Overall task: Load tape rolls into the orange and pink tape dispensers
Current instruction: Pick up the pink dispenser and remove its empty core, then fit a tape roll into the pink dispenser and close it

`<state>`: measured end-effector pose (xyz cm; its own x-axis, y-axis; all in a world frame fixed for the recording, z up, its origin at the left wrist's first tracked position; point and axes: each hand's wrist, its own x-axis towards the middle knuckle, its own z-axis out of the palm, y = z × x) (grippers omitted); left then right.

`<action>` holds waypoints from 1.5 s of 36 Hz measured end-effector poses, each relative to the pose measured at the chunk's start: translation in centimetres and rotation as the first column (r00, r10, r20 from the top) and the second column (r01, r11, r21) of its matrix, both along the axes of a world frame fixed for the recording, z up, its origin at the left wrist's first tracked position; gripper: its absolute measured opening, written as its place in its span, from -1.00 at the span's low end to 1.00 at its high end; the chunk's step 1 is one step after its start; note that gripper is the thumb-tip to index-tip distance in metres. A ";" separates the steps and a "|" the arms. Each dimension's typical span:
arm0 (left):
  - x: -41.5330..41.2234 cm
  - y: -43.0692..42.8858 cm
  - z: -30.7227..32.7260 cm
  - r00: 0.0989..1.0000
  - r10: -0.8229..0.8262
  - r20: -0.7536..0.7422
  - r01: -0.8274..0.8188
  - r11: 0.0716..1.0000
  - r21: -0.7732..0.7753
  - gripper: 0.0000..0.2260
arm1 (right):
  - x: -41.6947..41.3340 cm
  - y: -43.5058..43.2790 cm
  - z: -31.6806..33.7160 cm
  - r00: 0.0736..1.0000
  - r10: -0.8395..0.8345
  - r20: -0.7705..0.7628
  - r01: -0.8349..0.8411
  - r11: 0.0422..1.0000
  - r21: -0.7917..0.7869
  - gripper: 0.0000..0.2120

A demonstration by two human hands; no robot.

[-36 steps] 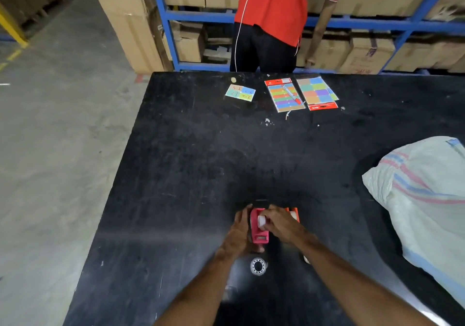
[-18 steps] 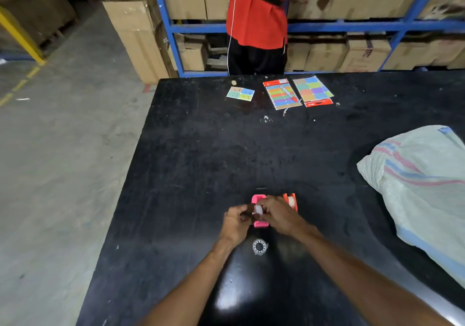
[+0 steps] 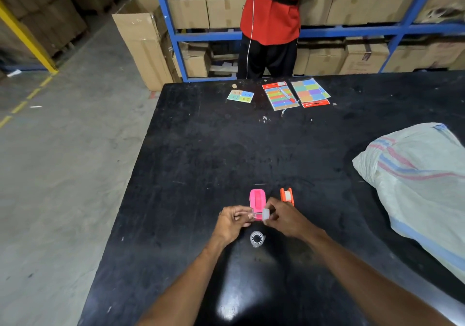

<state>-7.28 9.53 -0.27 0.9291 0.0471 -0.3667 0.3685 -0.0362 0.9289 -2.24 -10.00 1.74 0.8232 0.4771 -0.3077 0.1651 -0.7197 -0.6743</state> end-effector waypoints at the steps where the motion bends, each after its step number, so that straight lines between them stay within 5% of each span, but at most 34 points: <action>1: 0.0 0.2 0.0 1.000 0.006 -0.003 -0.006 1.000 0.002 -0.83 | -0.3 -0.5 -0.3 1.000 -0.014 0.004 0.014 1.000 -0.017 -0.81; 9: -0.6 0.5 -0.2 1.000 -0.013 0.017 0.013 1.000 -0.009 -0.80 | -4.3 -2.2 -4.9 0.999 0.009 -0.035 -0.018 0.963 -0.267 -0.74; 22: -1.0 1.3 -0.4 0.999 0.027 -0.029 -0.029 0.997 -0.065 -0.86 | -6.3 -0.9 -6.9 0.997 -0.060 -0.044 0.037 0.916 -0.399 -0.34; 26: -0.9 1.7 -0.7 0.999 0.034 -0.031 -0.035 0.998 -0.057 -0.88 | -6.0 0.6 -6.6 0.984 -0.117 0.135 0.162 0.901 -0.403 -0.46; 36: -1.4 3.0 -0.2 0.999 0.029 -0.045 -0.030 0.999 -0.024 -0.92 | -5.7 3.9 -7.6 0.964 -0.226 0.142 0.266 0.809 -0.524 -0.63; 40: -1.7 3.6 0.0 0.998 0.031 -0.058 -0.032 0.999 -0.024 -0.92 | -5.3 4.6 -7.3 0.942 -0.335 0.017 0.310 0.848 -0.430 -0.70; 43: -1.9 3.7 0.0 0.997 0.042 -0.071 -0.045 0.999 -0.031 -0.89 | -4.7 4.3 -7.1 0.908 -0.414 -0.063 0.401 0.903 -0.155 -0.92; 47: -1.8 3.6 0.0 0.995 0.052 -0.084 -0.056 0.997 -0.051 -0.89 | -4.0 3.6 -5.6 0.916 -0.401 -0.022 0.396 0.895 0.204 -0.66; 54: -1.1 2.3 0.8 0.997 0.012 -0.080 -0.019 0.996 -0.090 -0.92 | -2.7 3.2 -3.0 0.937 -0.348 0.039 0.313 0.880 0.357 -0.66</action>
<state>-8.35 11.80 0.52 0.8966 0.0243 -0.4422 0.4406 0.0528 0.8962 -4.92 -6.81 -1.28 0.9689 0.2324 -0.0848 0.0366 -0.4735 -0.8800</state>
